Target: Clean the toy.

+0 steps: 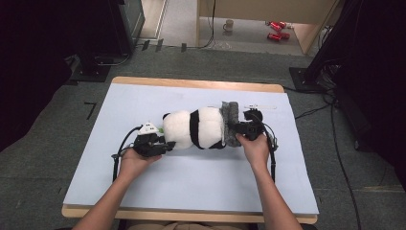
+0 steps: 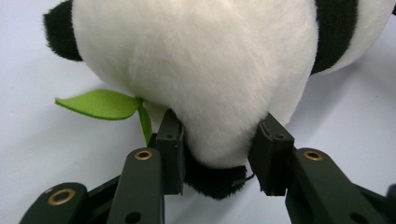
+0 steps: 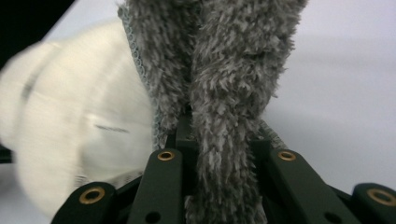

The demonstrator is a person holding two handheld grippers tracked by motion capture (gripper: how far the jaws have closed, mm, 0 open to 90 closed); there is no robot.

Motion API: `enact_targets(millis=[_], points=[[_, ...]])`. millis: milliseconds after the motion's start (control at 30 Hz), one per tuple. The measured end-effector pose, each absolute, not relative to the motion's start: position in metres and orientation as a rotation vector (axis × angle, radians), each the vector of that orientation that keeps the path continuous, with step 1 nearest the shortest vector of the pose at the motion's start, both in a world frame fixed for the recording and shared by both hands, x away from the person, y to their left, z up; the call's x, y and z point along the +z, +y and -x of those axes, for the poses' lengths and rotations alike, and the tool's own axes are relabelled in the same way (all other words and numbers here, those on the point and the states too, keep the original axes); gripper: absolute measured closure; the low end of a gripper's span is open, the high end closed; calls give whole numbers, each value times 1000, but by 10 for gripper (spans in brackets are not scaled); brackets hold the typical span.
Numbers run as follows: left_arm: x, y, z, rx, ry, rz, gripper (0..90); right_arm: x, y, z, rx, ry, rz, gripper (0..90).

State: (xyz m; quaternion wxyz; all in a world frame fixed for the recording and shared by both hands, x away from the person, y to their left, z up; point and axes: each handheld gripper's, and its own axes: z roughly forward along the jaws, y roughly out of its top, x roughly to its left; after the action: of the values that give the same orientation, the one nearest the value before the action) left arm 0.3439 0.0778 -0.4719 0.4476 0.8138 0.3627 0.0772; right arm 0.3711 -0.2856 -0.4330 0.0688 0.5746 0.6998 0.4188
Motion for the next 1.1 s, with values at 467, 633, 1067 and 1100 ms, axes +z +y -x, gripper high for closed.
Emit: enact_targets(millis=[467,633,1067,1100], points=[[-473,79,-346,183,895,-2036,597,-467,-280,-378,1144,2211,-1866,750],[-473,79,-348,152,897,-2035,595,-455,-291,-374,1130,2179,-1844,747],[-474,75,-348,159,893,-2048,589,-410,-323,-359,1305,2014,-1792,745],[-474,75,-348,157,893,-2048,588,-407,-321,-358,1309,2020,-1774,745]])
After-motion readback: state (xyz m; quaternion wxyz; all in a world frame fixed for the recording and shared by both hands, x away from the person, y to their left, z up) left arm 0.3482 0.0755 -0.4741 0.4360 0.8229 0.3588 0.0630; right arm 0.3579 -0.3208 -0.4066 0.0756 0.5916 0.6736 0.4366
